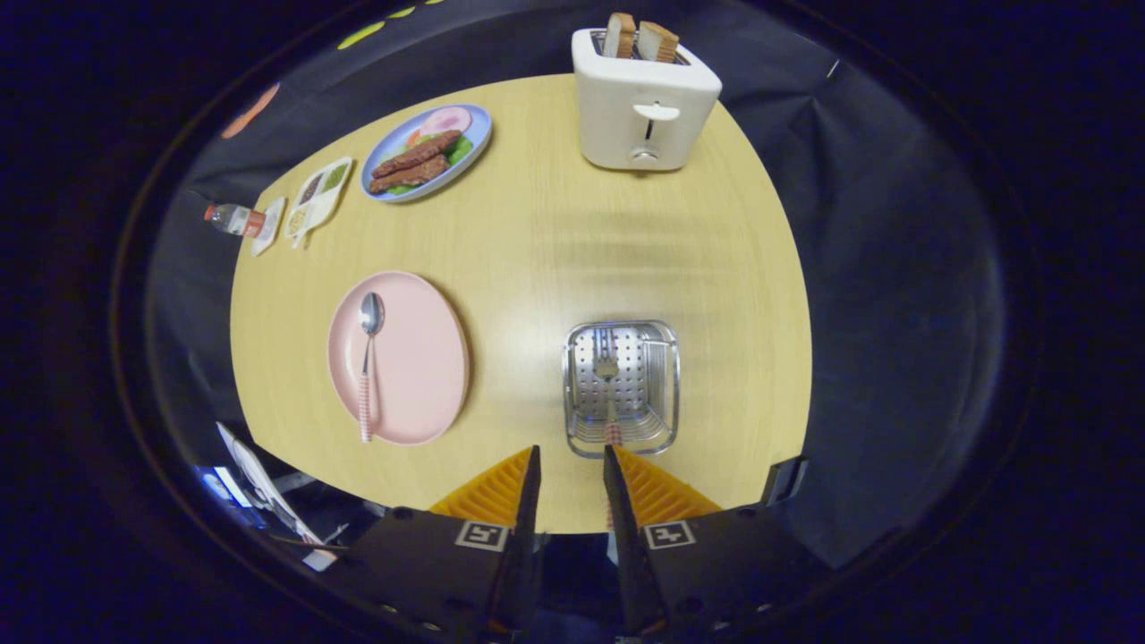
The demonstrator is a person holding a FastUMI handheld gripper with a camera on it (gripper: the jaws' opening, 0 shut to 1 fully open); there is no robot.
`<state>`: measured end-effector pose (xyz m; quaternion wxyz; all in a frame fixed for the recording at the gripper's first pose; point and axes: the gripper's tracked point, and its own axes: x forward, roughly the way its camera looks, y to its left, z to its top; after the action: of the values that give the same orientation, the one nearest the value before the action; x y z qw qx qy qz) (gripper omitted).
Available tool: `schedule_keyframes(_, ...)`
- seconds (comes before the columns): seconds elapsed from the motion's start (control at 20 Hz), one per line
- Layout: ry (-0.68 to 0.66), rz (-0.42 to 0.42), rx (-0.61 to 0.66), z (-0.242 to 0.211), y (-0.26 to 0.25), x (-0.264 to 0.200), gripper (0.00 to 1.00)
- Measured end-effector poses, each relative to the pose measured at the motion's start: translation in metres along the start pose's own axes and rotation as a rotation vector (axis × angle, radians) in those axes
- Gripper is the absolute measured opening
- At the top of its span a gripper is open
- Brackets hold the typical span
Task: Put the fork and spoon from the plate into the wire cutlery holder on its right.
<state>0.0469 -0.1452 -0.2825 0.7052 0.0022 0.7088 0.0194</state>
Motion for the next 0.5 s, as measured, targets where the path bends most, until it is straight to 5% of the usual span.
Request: schedule_keyframes(0.5, -0.255, 0.072, -0.093, 0.006, 0.102, 0.004, 0.93)
